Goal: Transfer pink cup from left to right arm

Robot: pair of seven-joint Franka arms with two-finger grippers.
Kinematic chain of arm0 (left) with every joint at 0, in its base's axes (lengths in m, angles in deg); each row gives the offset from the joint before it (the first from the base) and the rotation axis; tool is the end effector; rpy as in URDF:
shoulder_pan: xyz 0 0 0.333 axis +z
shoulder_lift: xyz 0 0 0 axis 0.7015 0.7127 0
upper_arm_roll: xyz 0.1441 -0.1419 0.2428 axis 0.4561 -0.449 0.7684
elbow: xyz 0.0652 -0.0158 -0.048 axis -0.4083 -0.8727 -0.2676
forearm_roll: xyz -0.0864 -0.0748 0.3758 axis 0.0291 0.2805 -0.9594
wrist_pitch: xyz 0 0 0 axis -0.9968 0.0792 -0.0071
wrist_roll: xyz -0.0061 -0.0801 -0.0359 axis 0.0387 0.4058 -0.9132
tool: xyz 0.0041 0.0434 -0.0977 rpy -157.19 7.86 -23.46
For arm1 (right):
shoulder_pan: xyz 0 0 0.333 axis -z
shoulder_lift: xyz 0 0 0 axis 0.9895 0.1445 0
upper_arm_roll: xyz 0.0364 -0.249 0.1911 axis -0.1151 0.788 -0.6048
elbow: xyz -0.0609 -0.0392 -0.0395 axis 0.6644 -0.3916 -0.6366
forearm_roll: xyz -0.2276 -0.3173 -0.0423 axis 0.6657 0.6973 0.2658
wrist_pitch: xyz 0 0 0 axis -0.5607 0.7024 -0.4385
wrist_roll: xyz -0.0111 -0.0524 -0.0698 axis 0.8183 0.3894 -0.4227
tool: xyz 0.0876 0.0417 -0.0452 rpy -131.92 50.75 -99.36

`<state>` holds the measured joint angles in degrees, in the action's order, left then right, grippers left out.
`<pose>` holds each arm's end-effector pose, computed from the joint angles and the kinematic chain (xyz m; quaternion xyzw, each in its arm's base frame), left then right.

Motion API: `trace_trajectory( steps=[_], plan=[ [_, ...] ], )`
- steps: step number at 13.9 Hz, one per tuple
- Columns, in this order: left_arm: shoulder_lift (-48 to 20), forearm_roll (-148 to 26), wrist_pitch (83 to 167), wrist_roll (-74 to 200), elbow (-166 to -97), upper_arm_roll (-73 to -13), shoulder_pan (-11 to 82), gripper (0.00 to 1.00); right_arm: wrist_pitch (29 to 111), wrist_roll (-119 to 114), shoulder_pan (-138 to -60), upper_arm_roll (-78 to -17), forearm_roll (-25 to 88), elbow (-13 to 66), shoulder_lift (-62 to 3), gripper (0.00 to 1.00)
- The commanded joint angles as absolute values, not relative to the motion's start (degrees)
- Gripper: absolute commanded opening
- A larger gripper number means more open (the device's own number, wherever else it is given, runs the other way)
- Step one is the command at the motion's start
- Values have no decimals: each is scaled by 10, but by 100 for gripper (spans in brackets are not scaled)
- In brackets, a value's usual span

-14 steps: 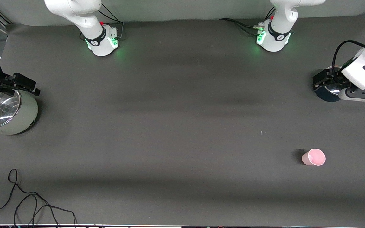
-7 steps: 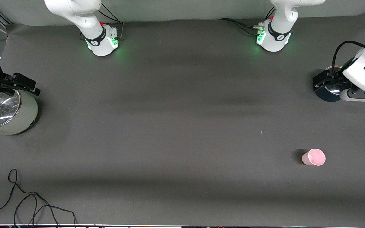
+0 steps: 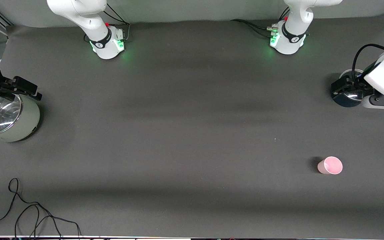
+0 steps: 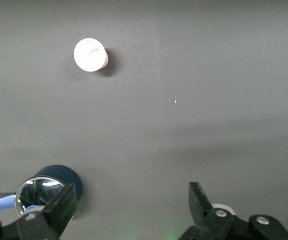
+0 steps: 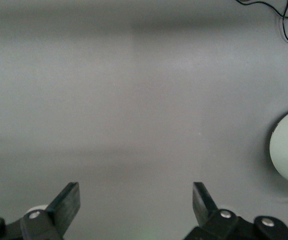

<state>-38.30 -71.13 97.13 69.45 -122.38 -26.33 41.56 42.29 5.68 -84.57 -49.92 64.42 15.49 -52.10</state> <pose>0.5588 -0.0430 0.6043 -0.9989 0.0406 0.0225 0.0092 0.5543 0.0052 0.6365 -0.9990 0.0300 0.0048 0.0341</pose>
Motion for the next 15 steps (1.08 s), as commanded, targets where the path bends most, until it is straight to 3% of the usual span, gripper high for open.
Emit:
trace_trajectory(
  steps=[1,5,15],
  plan=[
    [-364,-712,962,707,-1190,-259,418,100,411,44,-839,-502,638,137,-513,100],
    [-324,-690,971,823,-1155,-259,473,100,411,44,-838,-502,638,137,-513,100],
    [-106,-468,971,1300,-1025,-260,707,100,403,45,-839,-502,640,134,-511,100]
  ],
)
